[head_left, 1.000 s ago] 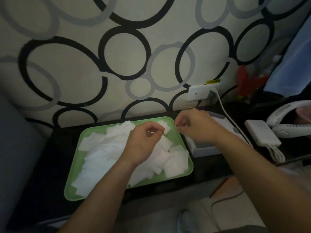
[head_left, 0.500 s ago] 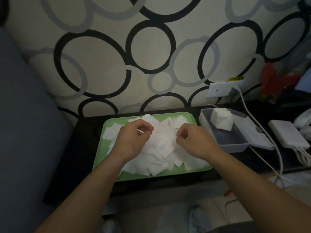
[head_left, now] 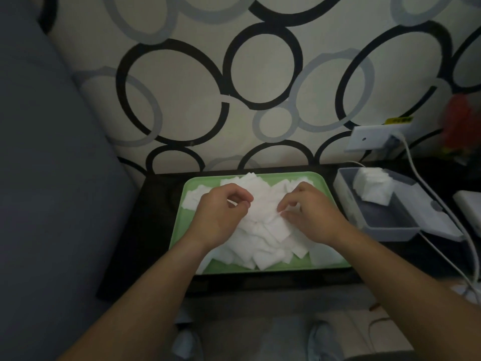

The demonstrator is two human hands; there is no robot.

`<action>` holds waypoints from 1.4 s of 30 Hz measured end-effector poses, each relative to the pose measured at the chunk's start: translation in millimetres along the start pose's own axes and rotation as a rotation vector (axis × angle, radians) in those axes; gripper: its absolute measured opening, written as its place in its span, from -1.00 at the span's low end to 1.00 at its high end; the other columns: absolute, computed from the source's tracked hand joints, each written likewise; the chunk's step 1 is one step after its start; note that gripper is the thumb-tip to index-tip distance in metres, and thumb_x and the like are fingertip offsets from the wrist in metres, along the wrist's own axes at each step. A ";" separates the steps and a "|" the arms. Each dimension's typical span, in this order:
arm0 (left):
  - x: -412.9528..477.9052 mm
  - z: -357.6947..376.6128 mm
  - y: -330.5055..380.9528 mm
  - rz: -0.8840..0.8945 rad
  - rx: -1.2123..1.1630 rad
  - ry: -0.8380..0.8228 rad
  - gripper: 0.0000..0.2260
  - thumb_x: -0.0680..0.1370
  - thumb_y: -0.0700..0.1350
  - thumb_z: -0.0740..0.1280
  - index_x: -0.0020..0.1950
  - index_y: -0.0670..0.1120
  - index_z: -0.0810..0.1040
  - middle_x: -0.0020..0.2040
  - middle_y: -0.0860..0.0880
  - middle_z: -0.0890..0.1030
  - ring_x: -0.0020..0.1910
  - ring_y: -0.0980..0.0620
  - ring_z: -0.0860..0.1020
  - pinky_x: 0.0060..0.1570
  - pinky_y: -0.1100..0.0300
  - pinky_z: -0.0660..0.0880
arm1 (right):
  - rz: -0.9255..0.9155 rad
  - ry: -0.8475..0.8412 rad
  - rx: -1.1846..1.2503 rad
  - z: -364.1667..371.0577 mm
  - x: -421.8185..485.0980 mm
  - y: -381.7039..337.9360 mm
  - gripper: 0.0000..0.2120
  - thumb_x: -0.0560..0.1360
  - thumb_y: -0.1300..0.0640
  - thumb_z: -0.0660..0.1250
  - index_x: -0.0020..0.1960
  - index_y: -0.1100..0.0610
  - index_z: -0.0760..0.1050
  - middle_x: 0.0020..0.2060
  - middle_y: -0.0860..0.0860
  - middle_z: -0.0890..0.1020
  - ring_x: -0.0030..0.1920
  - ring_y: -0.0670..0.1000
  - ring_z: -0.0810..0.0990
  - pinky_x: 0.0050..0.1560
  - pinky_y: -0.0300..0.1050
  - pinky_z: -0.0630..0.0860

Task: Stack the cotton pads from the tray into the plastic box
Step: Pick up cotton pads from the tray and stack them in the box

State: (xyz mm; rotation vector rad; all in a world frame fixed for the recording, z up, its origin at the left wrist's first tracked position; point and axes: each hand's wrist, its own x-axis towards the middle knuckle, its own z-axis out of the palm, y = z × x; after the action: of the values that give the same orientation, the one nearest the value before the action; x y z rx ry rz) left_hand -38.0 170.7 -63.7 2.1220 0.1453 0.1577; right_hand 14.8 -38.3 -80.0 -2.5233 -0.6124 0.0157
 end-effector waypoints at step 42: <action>9.7 -14.8 -7.0 -0.365 -0.866 -0.001 -0.74 0.54 -0.25 0.43 0.23 -0.13 0.62 0.11 -0.11 0.69 0.06 -0.06 0.68 -0.21 0.21 0.62 | 0.356 0.014 1.209 13.9 26.2 -49.1 -0.81 0.56 0.25 0.34 0.16 0.23 0.59 0.06 0.20 0.68 -0.03 0.11 0.67 -0.05 -0.04 0.62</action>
State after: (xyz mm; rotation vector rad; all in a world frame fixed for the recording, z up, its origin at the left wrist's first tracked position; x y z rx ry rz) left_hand -31.3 188.3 -61.4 1.2082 0.3832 -0.0062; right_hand 15.7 16.9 -64.1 -1.4047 -0.0498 0.3762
